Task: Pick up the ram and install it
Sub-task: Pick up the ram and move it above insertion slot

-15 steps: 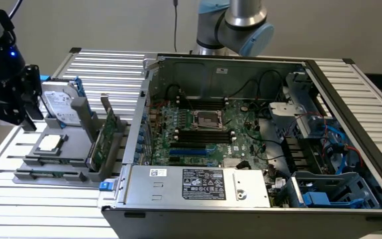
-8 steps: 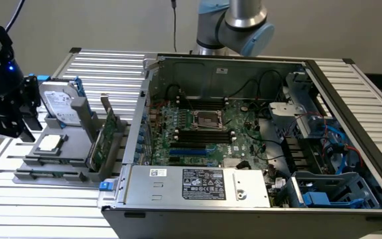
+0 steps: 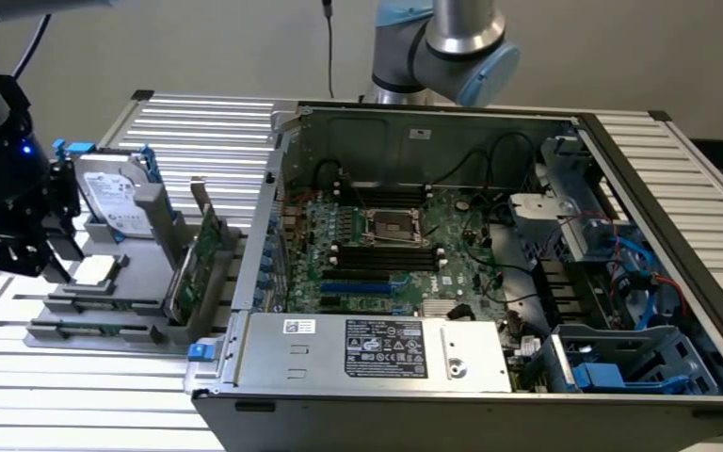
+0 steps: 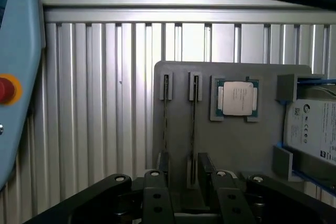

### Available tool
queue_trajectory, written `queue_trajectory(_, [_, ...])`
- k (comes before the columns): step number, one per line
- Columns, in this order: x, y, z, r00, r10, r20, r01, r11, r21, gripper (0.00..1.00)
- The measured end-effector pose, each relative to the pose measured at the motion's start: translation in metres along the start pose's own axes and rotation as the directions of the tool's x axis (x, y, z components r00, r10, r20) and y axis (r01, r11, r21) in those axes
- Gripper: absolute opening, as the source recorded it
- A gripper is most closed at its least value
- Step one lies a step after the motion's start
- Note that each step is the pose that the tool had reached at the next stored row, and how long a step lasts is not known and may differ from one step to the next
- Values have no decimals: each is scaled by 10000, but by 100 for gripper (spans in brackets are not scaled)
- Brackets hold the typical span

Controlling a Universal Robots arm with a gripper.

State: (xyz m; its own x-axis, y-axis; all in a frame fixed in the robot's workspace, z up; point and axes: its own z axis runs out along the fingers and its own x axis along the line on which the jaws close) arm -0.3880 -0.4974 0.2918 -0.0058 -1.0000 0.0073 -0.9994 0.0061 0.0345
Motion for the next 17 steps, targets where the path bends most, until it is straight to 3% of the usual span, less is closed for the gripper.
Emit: queue_trajectory(17, [55,-39,308,10000,-53,-1,53,10000,1,36])
